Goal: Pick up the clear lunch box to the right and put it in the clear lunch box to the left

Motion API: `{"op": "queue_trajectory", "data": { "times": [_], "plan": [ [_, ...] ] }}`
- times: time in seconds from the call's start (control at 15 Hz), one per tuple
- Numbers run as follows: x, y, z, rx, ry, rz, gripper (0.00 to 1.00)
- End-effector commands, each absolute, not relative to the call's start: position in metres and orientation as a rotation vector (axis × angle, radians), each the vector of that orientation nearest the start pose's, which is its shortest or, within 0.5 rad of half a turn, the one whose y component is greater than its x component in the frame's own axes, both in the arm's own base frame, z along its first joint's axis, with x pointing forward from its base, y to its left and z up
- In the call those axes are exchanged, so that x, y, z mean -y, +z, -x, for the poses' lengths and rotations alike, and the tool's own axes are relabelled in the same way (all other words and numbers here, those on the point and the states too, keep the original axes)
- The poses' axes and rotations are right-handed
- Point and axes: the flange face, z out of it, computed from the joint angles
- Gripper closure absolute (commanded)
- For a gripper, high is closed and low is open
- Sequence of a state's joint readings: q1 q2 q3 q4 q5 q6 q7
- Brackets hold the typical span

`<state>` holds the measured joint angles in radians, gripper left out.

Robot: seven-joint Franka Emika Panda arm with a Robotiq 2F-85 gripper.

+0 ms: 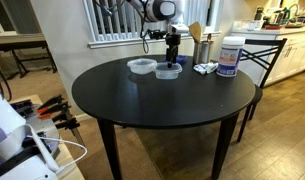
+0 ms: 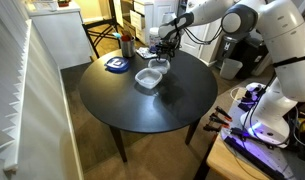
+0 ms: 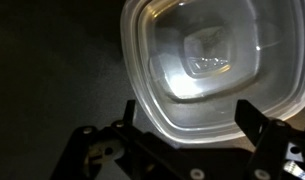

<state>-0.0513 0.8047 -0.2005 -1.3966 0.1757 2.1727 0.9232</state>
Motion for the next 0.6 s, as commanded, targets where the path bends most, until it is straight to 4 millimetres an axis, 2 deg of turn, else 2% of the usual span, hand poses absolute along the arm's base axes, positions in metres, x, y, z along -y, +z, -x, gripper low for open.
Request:
{"op": "queue_trajectory", "data": {
  "times": [0.0, 0.27, 0.33, 0.4, 0.53],
  "plan": [
    [0.166, 0.208, -0.714, -1.776, 0.054, 2.654, 0.0],
    [0.187, 0.185, -0.712, -1.793, 0.067, 2.668, 0.0],
    [0.191, 0.182, -0.712, -1.791, 0.065, 2.664, 0.25],
    [0.193, 0.18, -0.713, -1.787, 0.064, 2.661, 0.26],
    [0.193, 0.182, -0.715, -1.78, 0.041, 2.656, 0.39]
  ]
}}
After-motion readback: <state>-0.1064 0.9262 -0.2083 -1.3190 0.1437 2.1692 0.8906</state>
